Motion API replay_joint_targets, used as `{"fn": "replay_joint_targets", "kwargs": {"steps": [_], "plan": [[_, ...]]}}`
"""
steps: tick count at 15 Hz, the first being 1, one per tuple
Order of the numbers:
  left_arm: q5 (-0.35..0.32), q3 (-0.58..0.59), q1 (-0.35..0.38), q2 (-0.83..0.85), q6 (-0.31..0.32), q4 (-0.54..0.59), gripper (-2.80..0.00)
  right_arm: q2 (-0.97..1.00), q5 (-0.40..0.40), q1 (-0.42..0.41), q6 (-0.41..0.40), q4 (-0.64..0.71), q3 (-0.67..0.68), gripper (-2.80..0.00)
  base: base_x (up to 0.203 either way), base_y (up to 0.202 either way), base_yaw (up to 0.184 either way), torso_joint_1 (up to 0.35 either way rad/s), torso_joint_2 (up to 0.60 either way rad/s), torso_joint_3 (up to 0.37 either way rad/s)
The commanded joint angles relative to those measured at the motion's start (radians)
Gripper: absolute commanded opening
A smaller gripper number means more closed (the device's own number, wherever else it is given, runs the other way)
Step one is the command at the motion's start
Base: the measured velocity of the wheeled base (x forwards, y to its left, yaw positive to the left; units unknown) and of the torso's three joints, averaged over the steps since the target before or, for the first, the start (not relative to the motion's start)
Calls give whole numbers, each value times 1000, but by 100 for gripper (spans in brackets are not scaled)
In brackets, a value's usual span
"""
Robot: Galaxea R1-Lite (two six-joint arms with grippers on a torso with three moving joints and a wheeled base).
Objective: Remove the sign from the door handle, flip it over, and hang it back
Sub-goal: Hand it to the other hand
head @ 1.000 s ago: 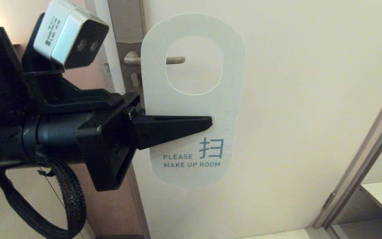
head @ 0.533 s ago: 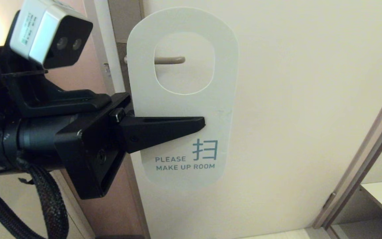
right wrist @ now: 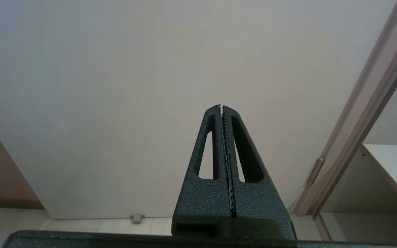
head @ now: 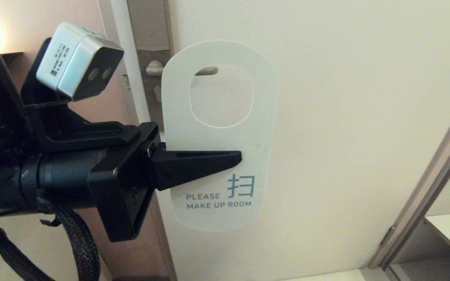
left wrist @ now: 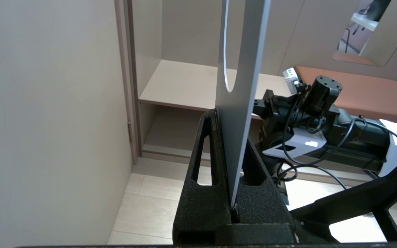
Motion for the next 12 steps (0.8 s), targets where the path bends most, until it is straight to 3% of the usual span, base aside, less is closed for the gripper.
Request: {"fn": "replay_joint_targets", "kwargs": {"steps": [1,5,8,10,12], "plan": [[-7,0,0,18,-4,-4,-280,0,0,2,1,7,-3,-280,0,0,0,0,0,0],[-74,-21,9,99,4,-28,-280,0,2,0,1,70,-42,-280,0,0,0,0,0,0],[-112,-33,52,219,4,-156,-280,9,39,1,5,104,-112,-280,0,0,0,0,0,0],[-194,-46,96,288,-1,-241,-280,17,50,2,5,163,-168,-280,0,0,0,0,0,0],[-236,-55,122,342,1,-280,-280,63,55,2,5,190,-203,-280,0,0,0,0,0,0]]}}
